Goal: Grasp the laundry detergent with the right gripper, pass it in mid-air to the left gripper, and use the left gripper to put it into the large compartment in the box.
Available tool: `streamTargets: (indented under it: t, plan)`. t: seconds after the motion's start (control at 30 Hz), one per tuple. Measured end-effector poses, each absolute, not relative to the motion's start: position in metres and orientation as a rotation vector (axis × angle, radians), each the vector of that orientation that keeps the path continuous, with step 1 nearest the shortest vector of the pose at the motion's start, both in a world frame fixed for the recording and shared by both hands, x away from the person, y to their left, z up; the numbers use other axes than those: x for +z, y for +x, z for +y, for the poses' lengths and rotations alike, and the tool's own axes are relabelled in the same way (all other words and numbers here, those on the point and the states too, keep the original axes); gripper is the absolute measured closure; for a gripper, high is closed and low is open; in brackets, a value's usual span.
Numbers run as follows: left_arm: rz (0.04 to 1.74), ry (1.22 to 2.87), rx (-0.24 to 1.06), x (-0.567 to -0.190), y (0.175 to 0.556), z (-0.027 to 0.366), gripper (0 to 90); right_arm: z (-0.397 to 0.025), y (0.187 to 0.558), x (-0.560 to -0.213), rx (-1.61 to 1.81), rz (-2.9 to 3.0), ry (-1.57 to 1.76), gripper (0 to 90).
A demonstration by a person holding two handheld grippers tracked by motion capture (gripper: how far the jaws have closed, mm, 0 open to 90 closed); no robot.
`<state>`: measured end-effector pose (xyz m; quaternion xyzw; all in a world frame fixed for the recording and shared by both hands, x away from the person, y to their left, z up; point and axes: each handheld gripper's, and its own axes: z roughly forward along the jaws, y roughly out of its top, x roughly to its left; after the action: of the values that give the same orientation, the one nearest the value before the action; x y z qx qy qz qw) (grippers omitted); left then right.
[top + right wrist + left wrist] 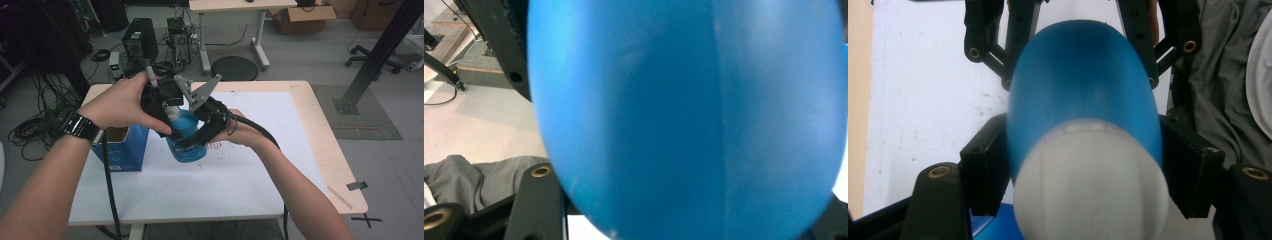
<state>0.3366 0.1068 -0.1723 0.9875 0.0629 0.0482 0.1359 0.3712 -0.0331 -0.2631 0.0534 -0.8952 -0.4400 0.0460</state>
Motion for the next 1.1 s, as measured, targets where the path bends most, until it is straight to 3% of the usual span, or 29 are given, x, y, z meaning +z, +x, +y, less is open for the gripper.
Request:
streamTargets:
  t: [0.33,0.97,1.03,1.07,1.1]
  plan:
    - [0.222,2.876,0.131,-0.1735,0.3382,0.1047,36.8,-0.0350,0.3703,-0.2626,-1.340,-2.761,0.161,42.0]
    - [0.299,2.899,0.101,-0.1732,0.3399,0.0996,37.8,-0.0360,0.3716,-0.2649,-1.337,-2.747,0.167,41.5]
    - [0.345,2.906,0.084,-0.1719,0.3412,0.0987,37.8,-0.0371,0.3723,-0.2660,-1.342,-2.733,0.159,38.0]
    - [0.370,2.916,0.072,-0.1704,0.3426,0.0995,37.9,-0.0377,0.3726,-0.2665,-1.341,-2.733,0.151,30.7]
    - [0.370,2.916,0.072,-0.1704,0.3426,0.0995,37.9,-0.0377,0.3726,-0.2665,-1.341,-2.733,0.151,30.7]
